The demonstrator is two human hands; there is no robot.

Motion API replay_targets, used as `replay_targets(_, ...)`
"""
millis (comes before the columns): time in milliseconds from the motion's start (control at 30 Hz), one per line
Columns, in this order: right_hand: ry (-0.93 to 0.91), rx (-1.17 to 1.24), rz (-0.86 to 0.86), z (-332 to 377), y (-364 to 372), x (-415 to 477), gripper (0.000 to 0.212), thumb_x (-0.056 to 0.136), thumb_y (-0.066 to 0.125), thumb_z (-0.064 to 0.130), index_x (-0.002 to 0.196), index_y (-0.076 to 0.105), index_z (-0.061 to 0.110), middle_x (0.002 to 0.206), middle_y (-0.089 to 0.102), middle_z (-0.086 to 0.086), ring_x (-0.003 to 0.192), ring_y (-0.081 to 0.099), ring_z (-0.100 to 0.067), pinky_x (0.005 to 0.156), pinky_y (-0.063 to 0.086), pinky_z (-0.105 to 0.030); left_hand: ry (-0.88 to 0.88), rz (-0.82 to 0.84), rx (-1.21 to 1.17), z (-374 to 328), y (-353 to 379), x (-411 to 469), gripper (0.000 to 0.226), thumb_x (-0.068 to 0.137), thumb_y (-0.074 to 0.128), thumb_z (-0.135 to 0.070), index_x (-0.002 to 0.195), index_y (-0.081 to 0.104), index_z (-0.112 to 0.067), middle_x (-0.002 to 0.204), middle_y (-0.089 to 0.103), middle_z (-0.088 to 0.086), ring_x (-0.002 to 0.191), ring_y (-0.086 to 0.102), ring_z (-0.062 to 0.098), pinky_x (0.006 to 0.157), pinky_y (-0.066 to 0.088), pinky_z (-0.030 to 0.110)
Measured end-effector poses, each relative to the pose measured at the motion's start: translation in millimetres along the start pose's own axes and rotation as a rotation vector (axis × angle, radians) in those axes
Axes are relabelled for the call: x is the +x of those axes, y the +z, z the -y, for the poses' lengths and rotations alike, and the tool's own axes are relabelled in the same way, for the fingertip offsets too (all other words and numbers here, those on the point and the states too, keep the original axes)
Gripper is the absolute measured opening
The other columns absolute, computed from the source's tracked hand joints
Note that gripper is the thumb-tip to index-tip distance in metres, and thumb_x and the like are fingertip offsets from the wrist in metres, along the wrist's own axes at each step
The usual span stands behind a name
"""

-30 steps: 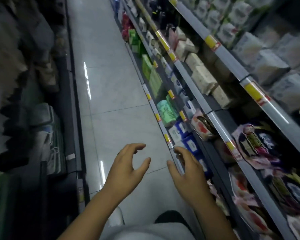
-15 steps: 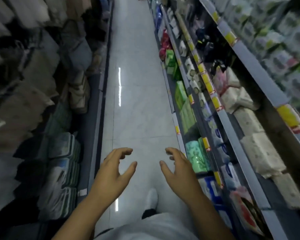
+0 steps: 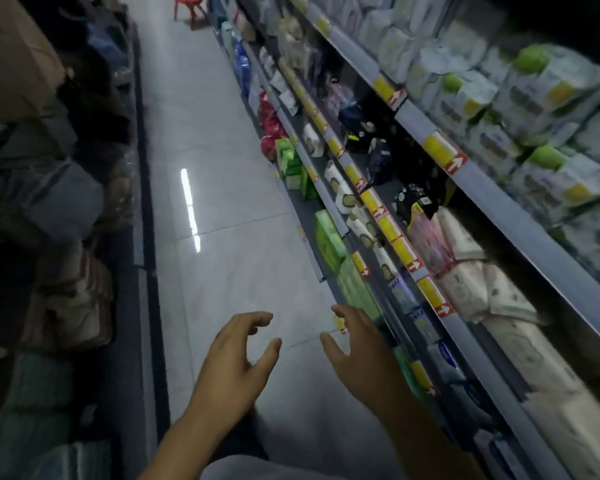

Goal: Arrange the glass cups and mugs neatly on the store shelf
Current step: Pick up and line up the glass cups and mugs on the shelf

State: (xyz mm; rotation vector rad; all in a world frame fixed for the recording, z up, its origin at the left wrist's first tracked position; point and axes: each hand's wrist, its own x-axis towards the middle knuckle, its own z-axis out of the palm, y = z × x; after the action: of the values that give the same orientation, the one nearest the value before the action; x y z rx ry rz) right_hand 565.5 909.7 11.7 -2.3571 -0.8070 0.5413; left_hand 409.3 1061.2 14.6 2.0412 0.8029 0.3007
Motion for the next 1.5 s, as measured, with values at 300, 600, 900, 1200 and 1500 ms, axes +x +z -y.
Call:
replay_targets(300, 0.337, 0.047, -0.453, 36, -96, 90, 0.036, 0.099, 0.059, 0.042, 0.132, 0.048, 0.035, 0.127, 0.055, 0.009, 0.112, 0.055, -0.011, 0.089, 0.049, -0.029, 0.469, 0.383, 0.063, -91, -6, 243, 0.031, 0.094, 0.065, -0.040, 0.124, 0.060, -0.034, 0.115, 0.059, -0.022, 0.106, 0.056, -0.002, 0.092, 0.051, 0.024)
replay_targets(600, 0.422, -0.144, -0.820, 68, -227, 59, 0.051, 0.098, 0.053, 0.052, 0.146, 0.039, 0.039, 0.147, 0.042, 0.018, 0.131, 0.046, -0.007, 0.109, 0.044, -0.032, 0.996, 0.666, -0.107, -280, 46, 279, 0.047, 0.092, 0.046, -0.068, 0.127, 0.056, -0.037, 0.121, 0.058, -0.017, 0.106, 0.061, 0.007, 0.085, 0.052, 0.027)
replay_targets(900, 0.297, -0.373, -1.136, 97, -381, -20, 0.045, 0.097, 0.054, 0.049, 0.139, 0.044, 0.040, 0.129, 0.043, 0.026, 0.114, 0.044, 0.005, 0.093, 0.036, -0.014, 1.479, 0.427, -0.330, -476, 57, 243, 0.026, 0.096, 0.068, -0.028, 0.121, 0.063, -0.022, 0.112, 0.063, -0.008, 0.104, 0.062, 0.011, 0.084, 0.056, 0.034)
replay_targets(1200, 0.449, -0.478, -1.132, 30, -536, -53, 0.048, 0.096, 0.065, 0.035, 0.137, 0.051, 0.017, 0.137, 0.052, -0.005, 0.123, 0.051, -0.021, 0.094, 0.038, -0.027, 1.480, 0.537, 0.065, -628, 129, 236, 0.052, 0.089, 0.072, -0.039, 0.132, 0.053, -0.019, 0.124, 0.061, 0.003, 0.113, 0.059, 0.019, 0.098, 0.051, 0.040)
replay_targets(1500, 0.715, 0.006, -1.104, -27, -601, -38, 0.105, 0.068, 0.087, 0.056, 0.143, 0.037, 0.001, 0.139, 0.055, -0.009, 0.120, 0.057, -0.023, 0.091, 0.045, -0.029, 1.156, 0.794, 0.110, -691, 217, 240, 0.099, 0.073, 0.089, -0.037, 0.147, 0.028, -0.013, 0.136, 0.059, 0.007, 0.125, 0.058, 0.027, 0.107, 0.048, 0.042)
